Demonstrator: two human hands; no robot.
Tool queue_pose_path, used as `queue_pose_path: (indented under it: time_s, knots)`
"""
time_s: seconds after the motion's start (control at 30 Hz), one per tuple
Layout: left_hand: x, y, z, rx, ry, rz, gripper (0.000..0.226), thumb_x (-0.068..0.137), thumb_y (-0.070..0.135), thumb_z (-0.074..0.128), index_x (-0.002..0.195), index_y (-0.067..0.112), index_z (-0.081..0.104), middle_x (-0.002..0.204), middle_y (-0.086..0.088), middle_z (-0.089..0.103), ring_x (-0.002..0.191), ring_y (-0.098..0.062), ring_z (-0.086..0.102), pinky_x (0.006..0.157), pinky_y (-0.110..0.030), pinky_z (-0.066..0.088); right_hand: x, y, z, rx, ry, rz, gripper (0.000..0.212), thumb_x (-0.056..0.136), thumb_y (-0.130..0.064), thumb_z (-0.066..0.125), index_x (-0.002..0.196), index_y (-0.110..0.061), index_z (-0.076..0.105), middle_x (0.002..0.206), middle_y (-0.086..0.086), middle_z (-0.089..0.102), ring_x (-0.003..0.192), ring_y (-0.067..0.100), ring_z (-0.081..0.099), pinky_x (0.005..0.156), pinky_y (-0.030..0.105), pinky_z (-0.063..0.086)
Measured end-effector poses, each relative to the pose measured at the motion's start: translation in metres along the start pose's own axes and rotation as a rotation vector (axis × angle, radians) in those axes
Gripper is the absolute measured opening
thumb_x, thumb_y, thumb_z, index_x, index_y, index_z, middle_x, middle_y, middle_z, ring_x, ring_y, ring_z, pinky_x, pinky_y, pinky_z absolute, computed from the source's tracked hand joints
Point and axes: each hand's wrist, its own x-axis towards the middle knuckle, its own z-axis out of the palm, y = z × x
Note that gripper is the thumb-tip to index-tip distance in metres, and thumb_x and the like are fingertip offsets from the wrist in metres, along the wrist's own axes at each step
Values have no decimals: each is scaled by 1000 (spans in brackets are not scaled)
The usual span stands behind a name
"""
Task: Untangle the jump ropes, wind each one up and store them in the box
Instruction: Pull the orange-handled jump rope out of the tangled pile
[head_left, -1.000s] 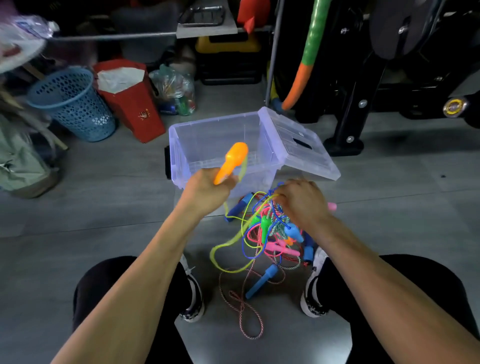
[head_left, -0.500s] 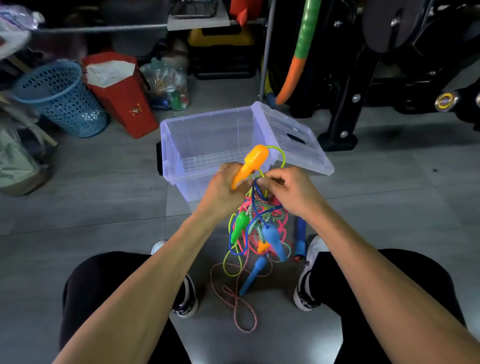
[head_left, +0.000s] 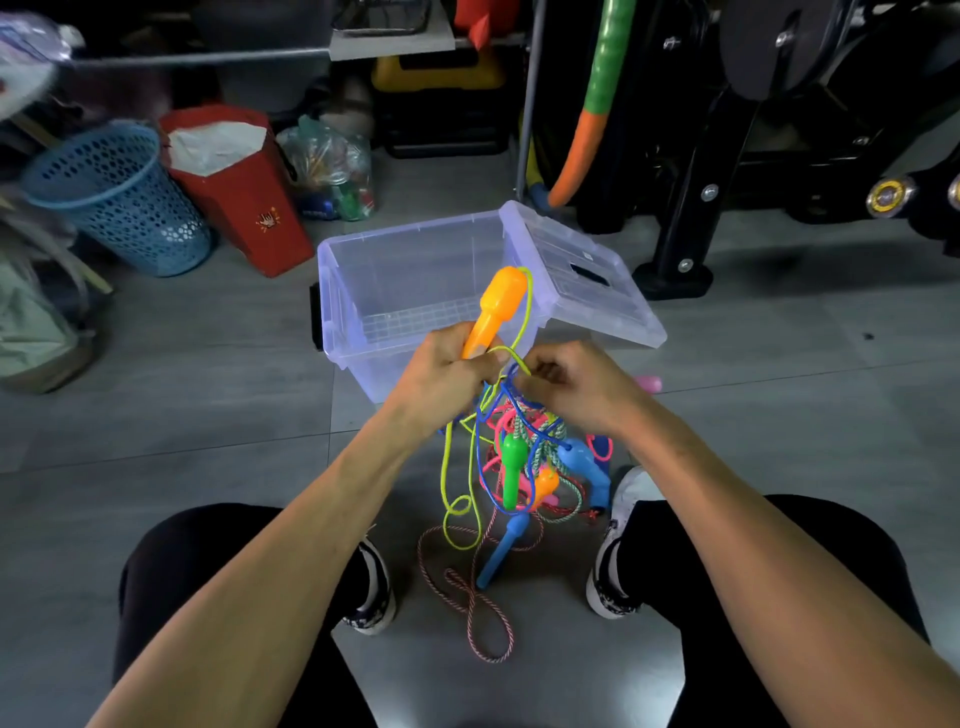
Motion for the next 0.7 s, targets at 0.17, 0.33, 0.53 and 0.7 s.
queue_pose_path:
  time_s: [0.17,0.33,0.53,0.7]
  knots:
    - [-11,10,-5,-253,-12,6,19,95,2,51,79,13,50,64,-4,43,47,-11,26,43,-19,23,-1,12,5,-171,3,25,20,81,-28,67,72,-30,50,84,-7,47,72,6,49,76,25,42]
    - [-16,12,-8,-373,24,-31,21,96,3,49,77,13,51,64,-2,44,44,-10,28,41,-19,23,-5,10,11,20,-95,201,39,75,-49,75,90,-21,53,85,-5,56,75,13,52,74,30,46]
    - [-6,6,-23,-437,220,-108,18,94,1,49,80,13,55,66,-2,54,43,-10,32,41,-19,25,-9,2,4,368,-92,226,41,77,-13,81,109,-13,56,96,-7,56,85,9,55,70,10,46]
    - [4,-11,-33,-303,409,-208,9,88,7,53,87,14,59,89,-2,72,45,-11,39,43,-22,33,-10,10,5,264,69,228,38,73,-2,77,98,-22,56,104,-3,58,89,14,56,76,21,46]
